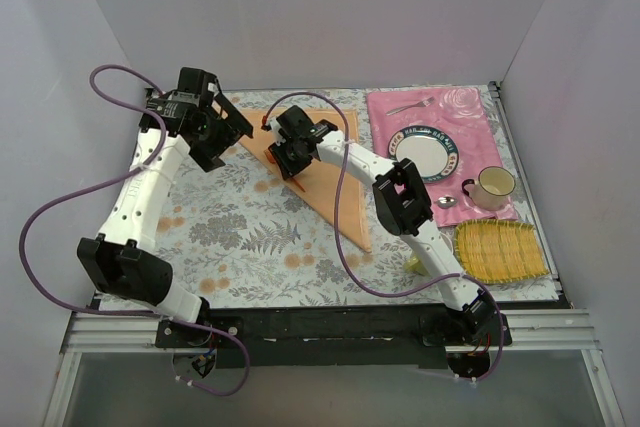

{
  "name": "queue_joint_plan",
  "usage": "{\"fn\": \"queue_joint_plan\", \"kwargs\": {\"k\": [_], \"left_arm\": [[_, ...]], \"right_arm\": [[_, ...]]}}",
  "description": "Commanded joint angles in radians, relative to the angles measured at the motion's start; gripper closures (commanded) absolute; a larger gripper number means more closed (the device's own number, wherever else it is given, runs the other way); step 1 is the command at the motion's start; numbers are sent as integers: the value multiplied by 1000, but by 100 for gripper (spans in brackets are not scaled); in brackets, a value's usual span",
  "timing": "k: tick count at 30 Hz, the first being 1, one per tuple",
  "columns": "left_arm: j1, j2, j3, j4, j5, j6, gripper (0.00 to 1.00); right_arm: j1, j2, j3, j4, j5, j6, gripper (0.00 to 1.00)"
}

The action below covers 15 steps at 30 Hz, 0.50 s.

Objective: Fold the napkin, place the utensils inside, and roll it up
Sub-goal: Place the utensil onto the napkin

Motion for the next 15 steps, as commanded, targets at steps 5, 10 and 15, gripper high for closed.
{"fn": "queue_joint_plan", "kwargs": {"k": [5, 10, 15], "left_arm": [[179, -41, -135, 155, 125, -118, 16], [268, -71, -435, 551, 133, -244, 21], [282, 20, -566, 1027, 95, -146, 34]], "right_arm": [[-8, -157, 37, -78, 133, 35, 41], [-78, -345, -6, -276, 31, 124, 37], [-116, -662, -346, -312, -98, 127, 37]]}}
